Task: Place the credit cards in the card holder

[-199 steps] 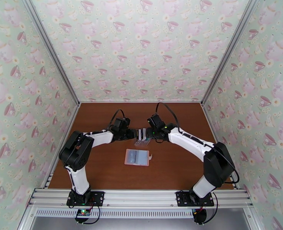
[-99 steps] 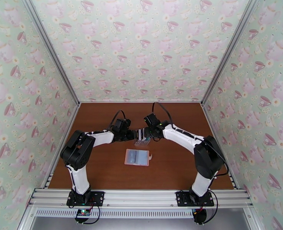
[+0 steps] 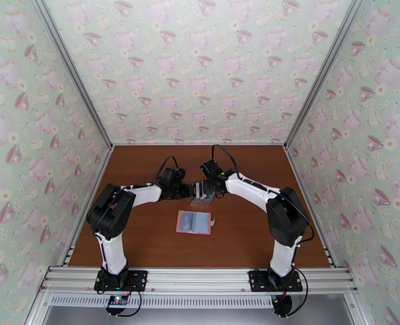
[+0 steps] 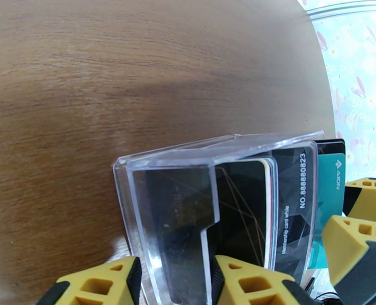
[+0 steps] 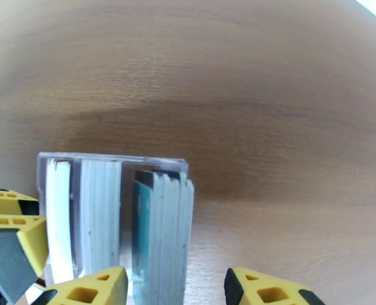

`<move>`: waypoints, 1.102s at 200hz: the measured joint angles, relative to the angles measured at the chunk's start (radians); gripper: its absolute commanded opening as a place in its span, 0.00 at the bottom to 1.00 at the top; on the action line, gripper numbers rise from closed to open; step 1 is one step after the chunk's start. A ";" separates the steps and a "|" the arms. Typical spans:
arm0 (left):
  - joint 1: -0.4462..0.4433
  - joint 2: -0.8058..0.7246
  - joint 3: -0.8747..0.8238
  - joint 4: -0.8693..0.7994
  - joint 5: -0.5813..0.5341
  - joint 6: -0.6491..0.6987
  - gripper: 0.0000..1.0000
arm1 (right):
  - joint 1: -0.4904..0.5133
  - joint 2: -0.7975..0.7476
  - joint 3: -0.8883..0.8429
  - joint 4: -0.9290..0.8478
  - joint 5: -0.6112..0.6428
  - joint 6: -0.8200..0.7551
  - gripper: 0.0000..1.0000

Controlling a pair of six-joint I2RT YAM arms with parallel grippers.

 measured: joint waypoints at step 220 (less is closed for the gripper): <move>0.002 0.005 0.002 0.000 0.011 -0.012 0.43 | 0.002 0.023 0.044 -0.032 0.048 -0.034 0.53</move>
